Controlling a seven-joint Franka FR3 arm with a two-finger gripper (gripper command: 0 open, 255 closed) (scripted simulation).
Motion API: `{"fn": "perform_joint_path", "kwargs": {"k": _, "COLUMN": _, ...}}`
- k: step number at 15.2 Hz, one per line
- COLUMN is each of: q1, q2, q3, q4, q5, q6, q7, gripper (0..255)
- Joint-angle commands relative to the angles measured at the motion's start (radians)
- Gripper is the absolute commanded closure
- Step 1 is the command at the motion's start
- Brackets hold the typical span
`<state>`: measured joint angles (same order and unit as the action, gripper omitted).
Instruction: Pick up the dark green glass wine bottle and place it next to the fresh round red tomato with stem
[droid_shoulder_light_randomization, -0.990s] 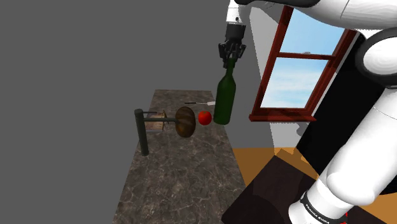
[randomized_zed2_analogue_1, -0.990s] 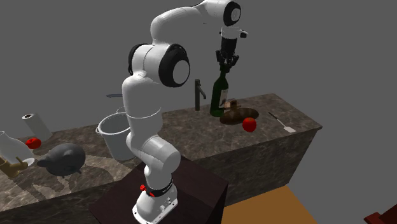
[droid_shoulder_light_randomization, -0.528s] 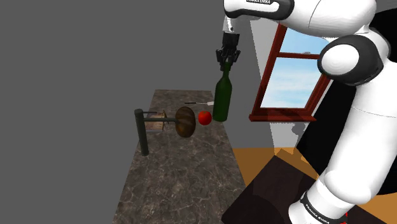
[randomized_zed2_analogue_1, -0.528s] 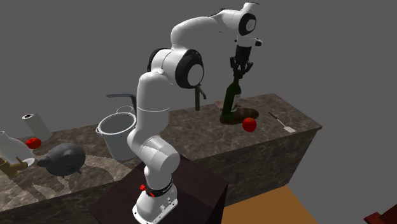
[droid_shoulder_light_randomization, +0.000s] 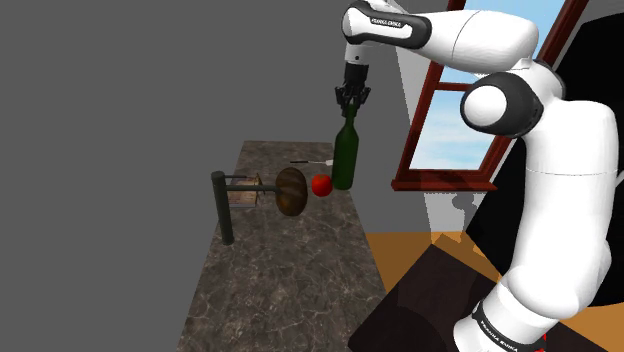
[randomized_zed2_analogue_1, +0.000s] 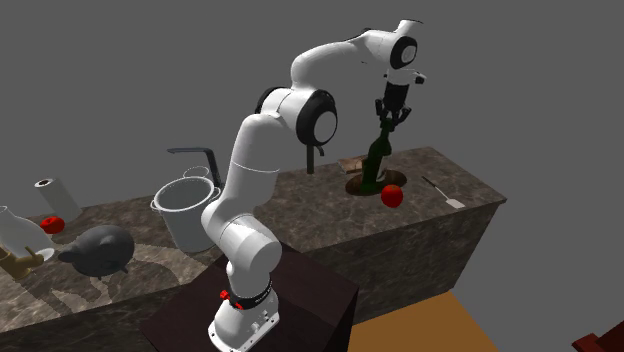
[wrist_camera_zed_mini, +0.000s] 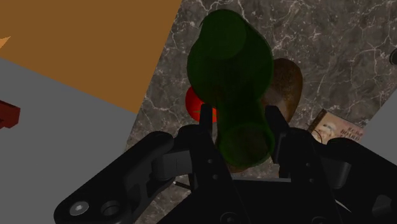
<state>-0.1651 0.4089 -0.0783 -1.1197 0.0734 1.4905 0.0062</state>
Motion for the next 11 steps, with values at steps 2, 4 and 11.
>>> {"fn": "perform_joint_path", "kwargs": {"k": 2, "q1": 0.001, "q2": -0.012, "q3": 0.000, "q4": -0.059, "q5": -0.001, "q6": 0.049, "q7": -0.004, "gripper": 255}}
{"fn": "perform_joint_path", "kwargs": {"k": 4, "q1": 0.002, "q2": -0.021, "q3": 0.000, "q4": -0.101, "q5": -0.001, "q6": 0.081, "q7": -0.005, "gripper": 255}}
{"fn": "perform_joint_path", "kwargs": {"k": 11, "q1": 0.006, "q2": -0.040, "q3": 0.000, "q4": -0.224, "q5": -0.002, "q6": 0.185, "q7": -0.009, "gripper": 255}}
